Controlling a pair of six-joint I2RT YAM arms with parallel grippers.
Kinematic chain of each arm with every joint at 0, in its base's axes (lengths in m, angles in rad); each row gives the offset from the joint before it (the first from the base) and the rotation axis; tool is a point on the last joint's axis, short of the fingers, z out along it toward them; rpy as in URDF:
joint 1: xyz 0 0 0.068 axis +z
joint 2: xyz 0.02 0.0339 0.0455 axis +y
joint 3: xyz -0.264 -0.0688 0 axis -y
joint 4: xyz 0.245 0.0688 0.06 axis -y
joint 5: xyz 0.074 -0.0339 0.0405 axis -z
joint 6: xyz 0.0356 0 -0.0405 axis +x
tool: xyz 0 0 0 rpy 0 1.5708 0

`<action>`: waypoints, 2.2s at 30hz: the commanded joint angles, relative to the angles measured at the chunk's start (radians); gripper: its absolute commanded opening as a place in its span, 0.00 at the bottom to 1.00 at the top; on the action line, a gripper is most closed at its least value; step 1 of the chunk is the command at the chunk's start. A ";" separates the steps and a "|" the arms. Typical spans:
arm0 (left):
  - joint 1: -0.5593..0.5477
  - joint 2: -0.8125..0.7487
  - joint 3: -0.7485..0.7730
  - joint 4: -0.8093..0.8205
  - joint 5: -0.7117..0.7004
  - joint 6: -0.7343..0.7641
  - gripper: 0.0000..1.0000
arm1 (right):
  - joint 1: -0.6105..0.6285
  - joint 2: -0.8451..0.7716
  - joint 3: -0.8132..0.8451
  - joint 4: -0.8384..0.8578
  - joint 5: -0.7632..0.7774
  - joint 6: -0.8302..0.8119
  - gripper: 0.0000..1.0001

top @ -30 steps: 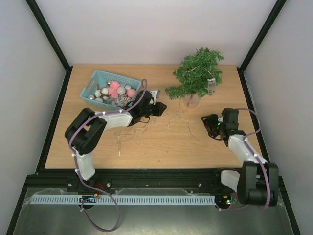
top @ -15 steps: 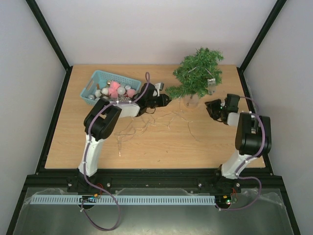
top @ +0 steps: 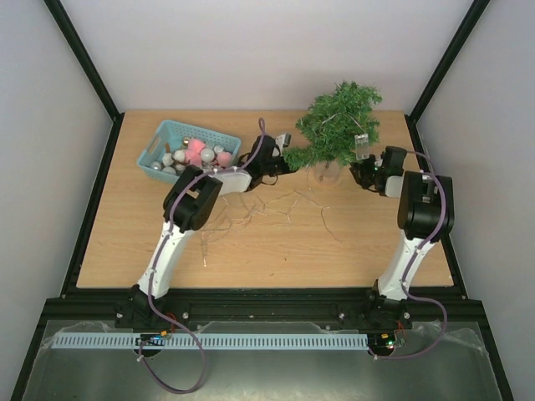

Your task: Decorate the small christmas tree

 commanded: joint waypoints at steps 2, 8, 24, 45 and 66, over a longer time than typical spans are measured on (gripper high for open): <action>-0.009 0.068 0.100 0.018 0.032 -0.029 0.14 | -0.006 0.082 0.073 0.022 -0.062 -0.004 0.32; -0.021 0.107 0.157 0.001 0.033 -0.034 0.14 | -0.004 0.122 0.054 0.064 -0.087 0.000 0.32; -0.067 0.146 0.157 0.004 0.025 -0.039 0.13 | 0.070 0.130 0.051 0.085 -0.153 -0.043 0.32; -0.116 -0.088 -0.245 0.171 -0.036 -0.038 0.09 | 0.129 -0.022 -0.213 0.180 -0.155 -0.051 0.32; -0.172 -0.296 -0.589 0.269 -0.139 -0.034 0.07 | 0.127 -0.129 -0.346 0.177 -0.142 -0.067 0.33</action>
